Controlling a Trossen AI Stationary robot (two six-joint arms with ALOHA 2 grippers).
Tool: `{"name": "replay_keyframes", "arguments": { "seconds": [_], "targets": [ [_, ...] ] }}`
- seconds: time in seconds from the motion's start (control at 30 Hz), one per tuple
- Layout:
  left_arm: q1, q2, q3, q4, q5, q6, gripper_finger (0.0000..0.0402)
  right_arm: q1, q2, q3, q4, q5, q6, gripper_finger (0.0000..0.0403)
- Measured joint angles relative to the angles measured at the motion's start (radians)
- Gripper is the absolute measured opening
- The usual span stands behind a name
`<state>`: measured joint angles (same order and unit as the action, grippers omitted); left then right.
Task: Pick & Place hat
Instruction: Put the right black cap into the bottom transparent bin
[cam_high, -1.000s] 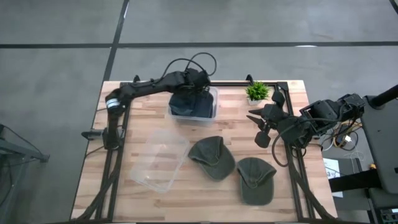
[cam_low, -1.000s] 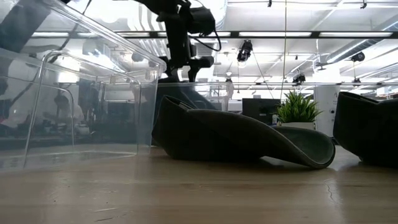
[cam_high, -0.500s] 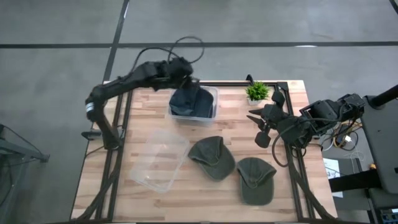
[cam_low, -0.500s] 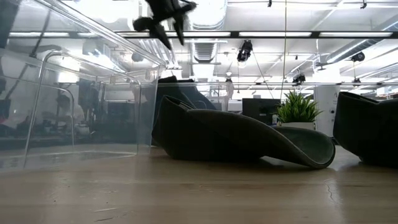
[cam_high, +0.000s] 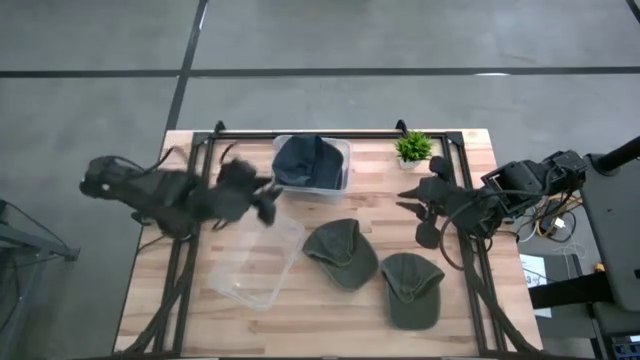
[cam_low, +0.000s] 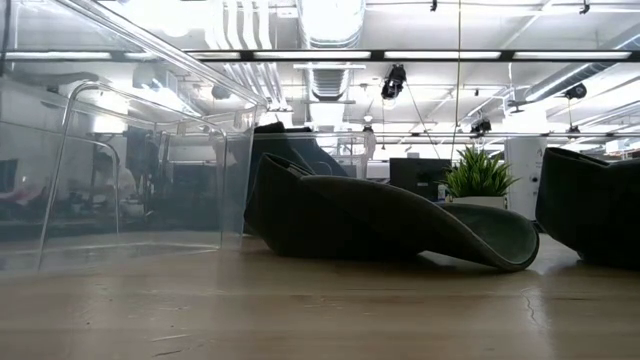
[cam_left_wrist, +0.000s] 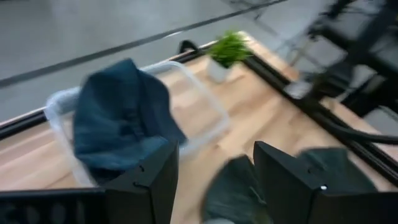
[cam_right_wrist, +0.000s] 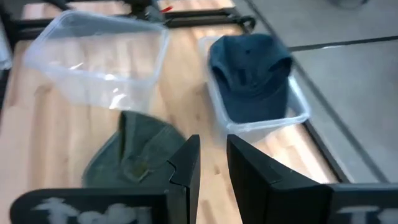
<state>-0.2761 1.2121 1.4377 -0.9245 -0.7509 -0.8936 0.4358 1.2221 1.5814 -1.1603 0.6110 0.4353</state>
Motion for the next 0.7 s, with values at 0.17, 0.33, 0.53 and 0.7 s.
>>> {"name": "replay_keyframes", "arguments": {
  "seconds": [0.17,0.33,0.53,0.7],
  "targets": [
    [-0.256,-0.111,-0.154,0.043,-0.193,-0.11,0.02,0.0,0.003,0.0,-0.015,-0.147,0.002,0.0072],
    [-0.468,-0.156,-0.234,0.053,-0.276,-0.163,0.02,0.026,0.039,-0.021,-0.011,-0.32,0.031,0.0072],
    [-0.568,-0.158,-0.245,0.055,-0.286,-0.183,0.02,0.105,0.147,-0.048,-0.074,-0.431,0.223,0.0072],
    [-0.575,-0.172,-0.25,0.05,-0.282,-0.181,0.02,0.206,0.214,-0.049,-0.298,-0.535,0.586,0.0072]
  ]
}}
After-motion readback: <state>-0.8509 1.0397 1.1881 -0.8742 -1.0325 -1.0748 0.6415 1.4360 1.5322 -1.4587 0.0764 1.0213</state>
